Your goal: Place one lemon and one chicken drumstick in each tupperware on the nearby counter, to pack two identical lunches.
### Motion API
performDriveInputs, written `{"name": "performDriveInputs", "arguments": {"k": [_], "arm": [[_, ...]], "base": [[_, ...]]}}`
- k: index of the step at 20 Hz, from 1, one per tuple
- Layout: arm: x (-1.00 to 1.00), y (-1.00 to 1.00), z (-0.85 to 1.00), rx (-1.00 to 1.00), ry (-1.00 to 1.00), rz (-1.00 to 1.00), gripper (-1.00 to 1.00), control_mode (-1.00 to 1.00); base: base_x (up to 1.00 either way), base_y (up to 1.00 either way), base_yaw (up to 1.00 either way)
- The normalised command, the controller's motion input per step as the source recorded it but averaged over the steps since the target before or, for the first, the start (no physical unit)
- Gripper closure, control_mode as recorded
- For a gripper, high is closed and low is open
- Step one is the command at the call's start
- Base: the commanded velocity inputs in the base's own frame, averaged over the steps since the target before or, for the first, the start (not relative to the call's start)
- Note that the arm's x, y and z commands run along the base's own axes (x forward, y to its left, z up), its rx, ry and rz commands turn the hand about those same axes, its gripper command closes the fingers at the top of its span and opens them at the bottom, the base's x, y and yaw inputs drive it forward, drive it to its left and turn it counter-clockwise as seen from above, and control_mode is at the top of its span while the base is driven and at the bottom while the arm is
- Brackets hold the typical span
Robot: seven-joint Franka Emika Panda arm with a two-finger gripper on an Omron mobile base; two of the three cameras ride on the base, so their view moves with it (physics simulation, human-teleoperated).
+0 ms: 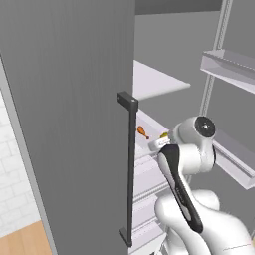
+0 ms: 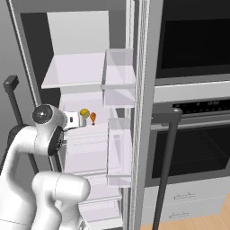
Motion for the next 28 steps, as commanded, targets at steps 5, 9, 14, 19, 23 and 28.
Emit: {"name": "performDriveInputs", "arguments": {"k": [5, 9, 14, 19, 23, 28], "arm": [[-1.00, -0.15, 0.99, 0.00, 0.00, -0.14, 1.00, -1.00], [-1.00, -0.03, 0.40, 0.00, -0.01, -0.09, 1.00, -1.00], [-1.00, 0.00, -0.30, 0.00, -0.07, -0.03, 1.00, -1.00], [-0.60, -0.04, -0.27, 0.00, -0.03, 0.00, 1.00, 1.00], [0.00, 0.00, 0.00, 0.00, 0.00, 0.00, 1.00, 1.00], [0.00, 0.00, 0.00, 0.00, 0.00, 0.00, 1.00, 1.00]], "base": [[0.00, 0.00, 0.00], [0.00, 0.00, 0.00], [0.00, 0.00, 0.00], [-0.40, -0.06, 0.00], [-1.00, -0.47, -0.05], [-0.70, -1.00, -0.22]]}}
